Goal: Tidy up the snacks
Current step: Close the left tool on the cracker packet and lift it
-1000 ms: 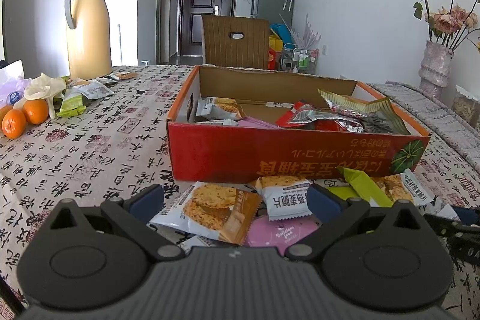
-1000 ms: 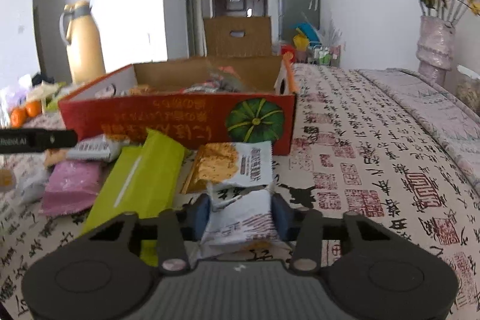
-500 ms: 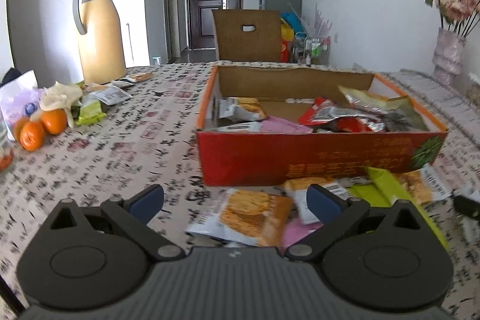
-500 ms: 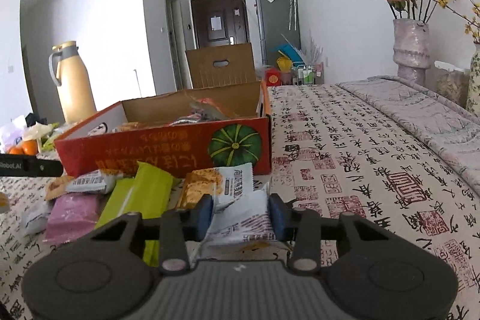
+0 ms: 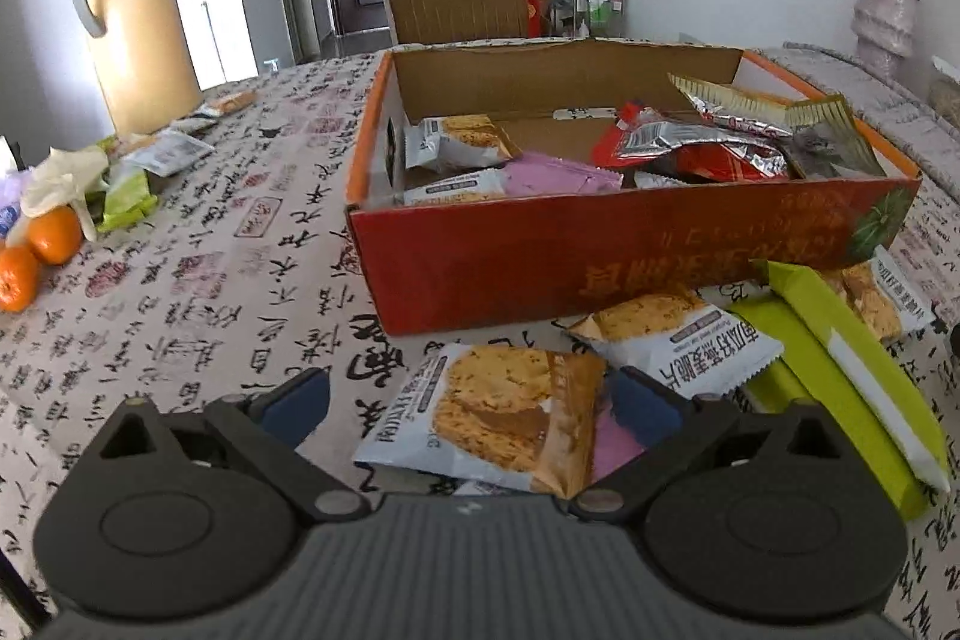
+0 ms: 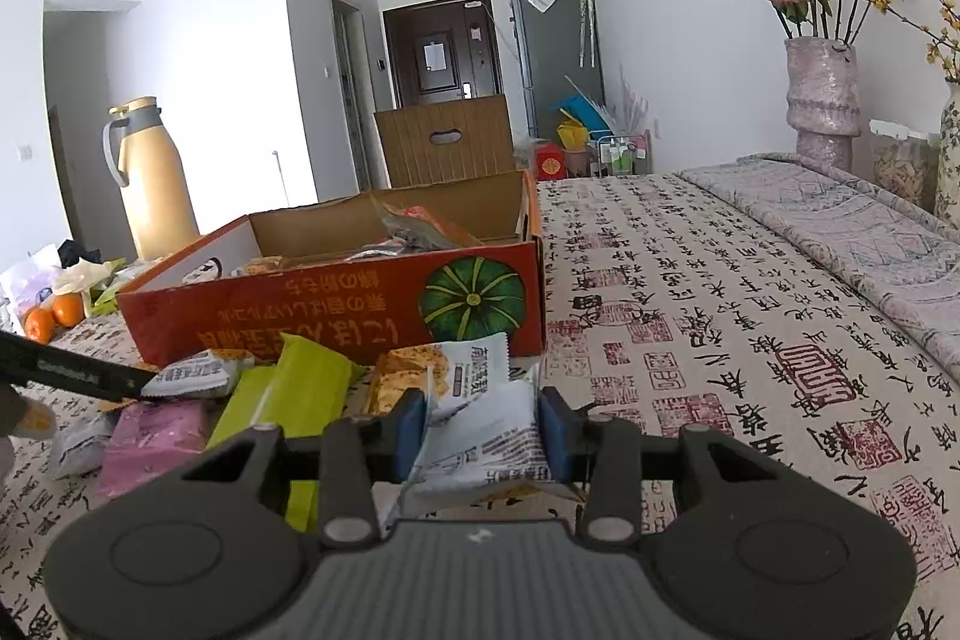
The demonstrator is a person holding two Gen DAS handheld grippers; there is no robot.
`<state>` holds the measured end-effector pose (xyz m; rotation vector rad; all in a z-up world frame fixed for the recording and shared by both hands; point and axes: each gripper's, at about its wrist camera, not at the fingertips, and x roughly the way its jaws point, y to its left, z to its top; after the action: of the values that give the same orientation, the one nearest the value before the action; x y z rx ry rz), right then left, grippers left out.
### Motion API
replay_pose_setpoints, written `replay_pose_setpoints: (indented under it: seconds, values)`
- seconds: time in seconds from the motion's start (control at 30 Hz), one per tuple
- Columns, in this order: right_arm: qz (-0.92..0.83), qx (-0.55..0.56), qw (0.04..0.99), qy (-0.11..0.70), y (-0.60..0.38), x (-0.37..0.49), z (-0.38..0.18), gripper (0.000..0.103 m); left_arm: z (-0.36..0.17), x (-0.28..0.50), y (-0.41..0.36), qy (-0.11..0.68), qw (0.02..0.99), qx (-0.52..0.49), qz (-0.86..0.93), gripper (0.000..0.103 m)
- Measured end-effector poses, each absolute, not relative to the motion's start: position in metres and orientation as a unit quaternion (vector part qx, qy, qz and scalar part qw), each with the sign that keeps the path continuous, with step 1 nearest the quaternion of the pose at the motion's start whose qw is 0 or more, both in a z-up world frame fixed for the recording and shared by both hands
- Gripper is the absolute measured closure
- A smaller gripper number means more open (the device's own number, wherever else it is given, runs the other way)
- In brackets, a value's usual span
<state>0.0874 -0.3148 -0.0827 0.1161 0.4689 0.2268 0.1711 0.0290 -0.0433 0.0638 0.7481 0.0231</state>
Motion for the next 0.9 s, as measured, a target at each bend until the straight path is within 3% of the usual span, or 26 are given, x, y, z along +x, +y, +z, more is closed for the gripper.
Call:
replay_pose_setpoints:
  seconds: [0.03, 0.07, 0.2, 0.43, 0.63, 0.7, 0.9]
  values:
    - [0.112, 0.057, 0.964, 0.232, -0.315, 0.087, -0.083, 0.063, -0.043, 0.171, 0.029, 0.366, 0.930, 0.028, 0.004, 0.013]
    - [0.113, 0.057, 0.964, 0.233, -0.315, 0.088, -0.083, 0.063, -0.042, 0.171, 0.029, 0.367, 0.930, 0.024, -0.005, 0.026]
    - [0.113, 0.057, 0.964, 0.232, -0.314, 0.088, -0.082, 0.063, -0.042, 0.170, 0.028, 0.369, 0.929, 0.020, -0.022, 0.042]
    - [0.112, 0.057, 0.965, 0.232, -0.314, 0.088, -0.082, 0.063, -0.038, 0.163, 0.027, 0.355, 0.934, 0.015, -0.027, 0.057]
    - [0.109, 0.056, 0.966, 0.228, -0.314, 0.087, -0.082, 0.063, -0.036, 0.157, 0.026, 0.348, 0.937, 0.022, -0.022, 0.054]
    - [0.108, 0.055, 0.966, 0.227, -0.313, 0.086, -0.082, 0.063, -0.036, 0.157, 0.028, 0.348, 0.937, 0.014, -0.011, 0.036]
    - [0.108, 0.055, 0.966, 0.227, -0.314, 0.085, -0.082, 0.063, -0.039, 0.170, 0.033, 0.369, 0.929, 0.000, 0.011, 0.025]
